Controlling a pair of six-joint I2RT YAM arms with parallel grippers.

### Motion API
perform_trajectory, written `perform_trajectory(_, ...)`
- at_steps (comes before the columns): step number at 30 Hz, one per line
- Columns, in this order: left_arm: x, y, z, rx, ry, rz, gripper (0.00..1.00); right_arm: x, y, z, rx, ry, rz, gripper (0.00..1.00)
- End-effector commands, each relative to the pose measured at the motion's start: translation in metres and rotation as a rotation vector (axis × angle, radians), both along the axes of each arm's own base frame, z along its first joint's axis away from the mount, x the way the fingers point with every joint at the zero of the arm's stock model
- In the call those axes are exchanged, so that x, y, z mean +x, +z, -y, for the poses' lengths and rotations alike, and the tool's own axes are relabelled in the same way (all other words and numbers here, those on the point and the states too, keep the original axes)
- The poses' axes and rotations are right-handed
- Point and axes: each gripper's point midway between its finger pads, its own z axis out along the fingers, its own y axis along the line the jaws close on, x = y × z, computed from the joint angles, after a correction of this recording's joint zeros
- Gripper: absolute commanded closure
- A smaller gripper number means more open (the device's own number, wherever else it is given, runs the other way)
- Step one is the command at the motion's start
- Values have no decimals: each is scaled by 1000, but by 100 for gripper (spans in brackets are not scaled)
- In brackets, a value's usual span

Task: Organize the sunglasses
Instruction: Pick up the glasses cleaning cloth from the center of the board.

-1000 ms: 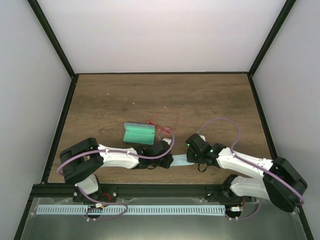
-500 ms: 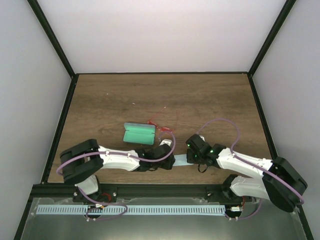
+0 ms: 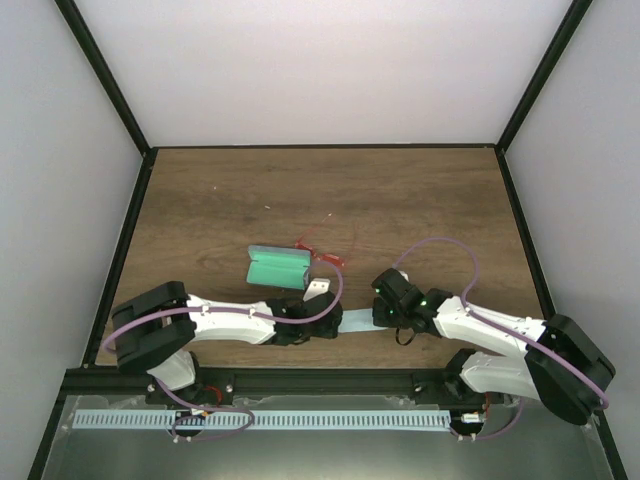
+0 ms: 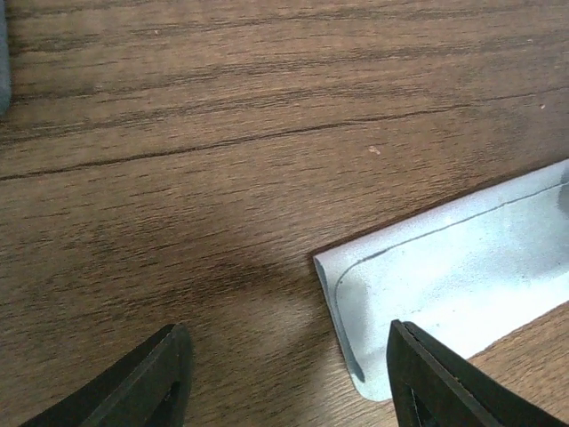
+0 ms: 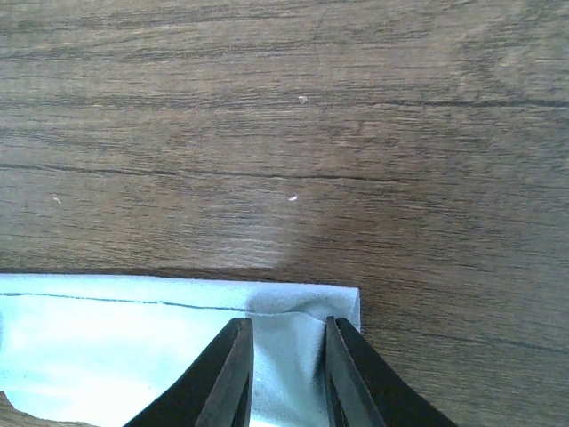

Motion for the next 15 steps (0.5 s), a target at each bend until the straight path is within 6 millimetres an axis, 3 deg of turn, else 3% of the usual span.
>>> perform_trajectory(1, -16, -17, 1, 27, -7, -69, 39, -1, 0, -3, 2, 21, 5, 76)
perform_trajectory(8, -28, -26, 21, 6, -47, -120, 41, 0, 5, -2, 13, 14, 24, 76)
perform_trajectory(15, -27, -31, 12, 28, -17, -109, 47, 0, 4, -2, 10, 14, 21, 76)
